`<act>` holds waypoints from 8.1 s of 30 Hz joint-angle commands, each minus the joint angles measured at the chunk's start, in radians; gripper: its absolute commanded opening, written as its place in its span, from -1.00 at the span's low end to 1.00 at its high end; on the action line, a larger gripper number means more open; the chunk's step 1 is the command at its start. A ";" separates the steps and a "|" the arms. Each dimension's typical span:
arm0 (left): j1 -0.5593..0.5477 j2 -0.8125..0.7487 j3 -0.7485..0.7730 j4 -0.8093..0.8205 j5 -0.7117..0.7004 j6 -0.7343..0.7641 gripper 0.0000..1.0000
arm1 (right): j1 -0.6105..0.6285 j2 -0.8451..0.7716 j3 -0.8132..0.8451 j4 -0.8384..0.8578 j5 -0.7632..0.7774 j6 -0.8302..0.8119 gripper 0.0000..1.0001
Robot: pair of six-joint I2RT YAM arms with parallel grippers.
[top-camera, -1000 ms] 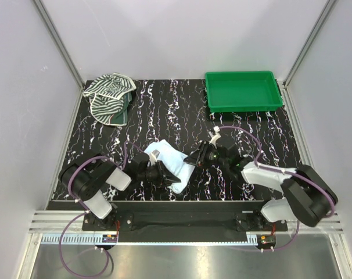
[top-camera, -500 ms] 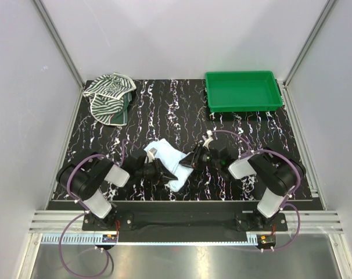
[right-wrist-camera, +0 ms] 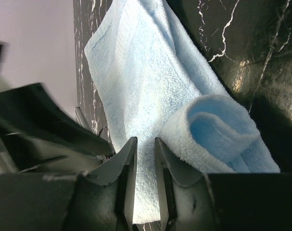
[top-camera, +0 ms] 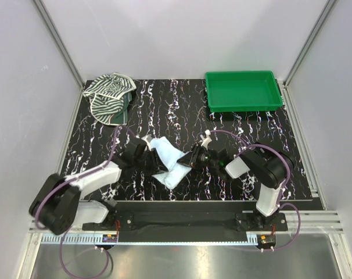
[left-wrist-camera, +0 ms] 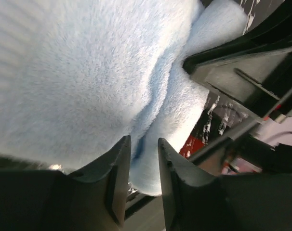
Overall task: Roll the towels
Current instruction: Roll the towel
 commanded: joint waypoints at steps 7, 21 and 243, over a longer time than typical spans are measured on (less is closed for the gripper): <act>-0.223 -0.265 0.228 -0.381 -0.527 0.357 -0.27 | 0.012 0.076 0.013 -0.044 0.003 -0.021 -0.46; -0.641 0.137 0.435 -0.439 -0.893 0.395 0.01 | 0.015 0.119 0.001 -0.026 0.005 -0.019 -0.48; -0.308 0.454 -0.242 1.163 0.075 -0.342 -1.00 | -0.151 -0.719 0.019 -0.799 0.068 -0.108 0.40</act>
